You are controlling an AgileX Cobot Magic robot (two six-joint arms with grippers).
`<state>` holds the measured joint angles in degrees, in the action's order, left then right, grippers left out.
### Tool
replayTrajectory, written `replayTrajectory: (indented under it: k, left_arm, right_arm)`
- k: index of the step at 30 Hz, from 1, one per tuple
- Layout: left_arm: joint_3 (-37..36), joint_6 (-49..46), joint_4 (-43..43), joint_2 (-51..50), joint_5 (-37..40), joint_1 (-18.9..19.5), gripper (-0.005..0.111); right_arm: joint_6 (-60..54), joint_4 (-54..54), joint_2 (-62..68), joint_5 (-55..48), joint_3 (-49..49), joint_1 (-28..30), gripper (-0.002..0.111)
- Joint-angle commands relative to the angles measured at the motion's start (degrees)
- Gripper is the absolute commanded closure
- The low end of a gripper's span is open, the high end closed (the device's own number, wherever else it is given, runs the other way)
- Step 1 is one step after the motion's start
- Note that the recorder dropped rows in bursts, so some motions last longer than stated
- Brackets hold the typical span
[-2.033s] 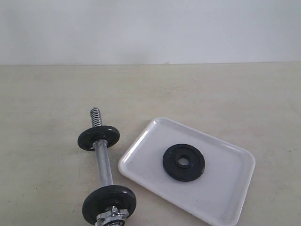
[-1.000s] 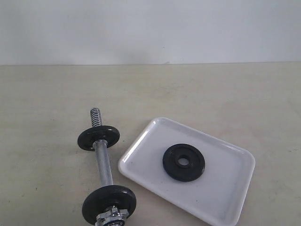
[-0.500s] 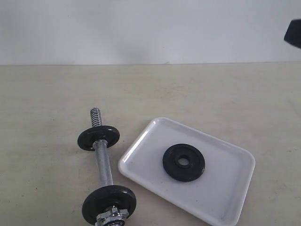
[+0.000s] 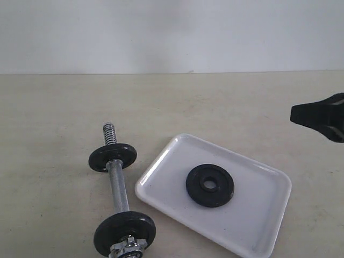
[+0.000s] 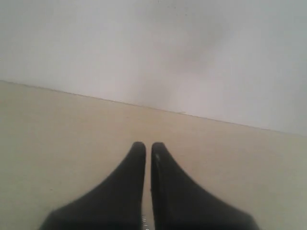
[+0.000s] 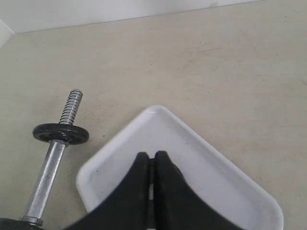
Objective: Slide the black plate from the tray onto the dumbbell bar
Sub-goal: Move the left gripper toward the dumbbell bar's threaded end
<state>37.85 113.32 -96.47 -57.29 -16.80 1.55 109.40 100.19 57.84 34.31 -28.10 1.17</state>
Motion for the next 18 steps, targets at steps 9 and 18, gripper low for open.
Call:
replayTrajectory:
  k: [9, 18]
  left_arm:
    - [0.2, -9.7, 68.8, -0.2, -7.7, 1.4, 0.102]
    - [0.2, -125.1, 81.2, -0.2, -8.3, 7.4, 0.102]
  right_arm:
    - [-1.0, -0.2, 0.2, 7.4, 0.0, 0.0, 0.109]
    - [-1.0, -0.2, 0.2, 10.9, 0.0, 0.0, 0.109]
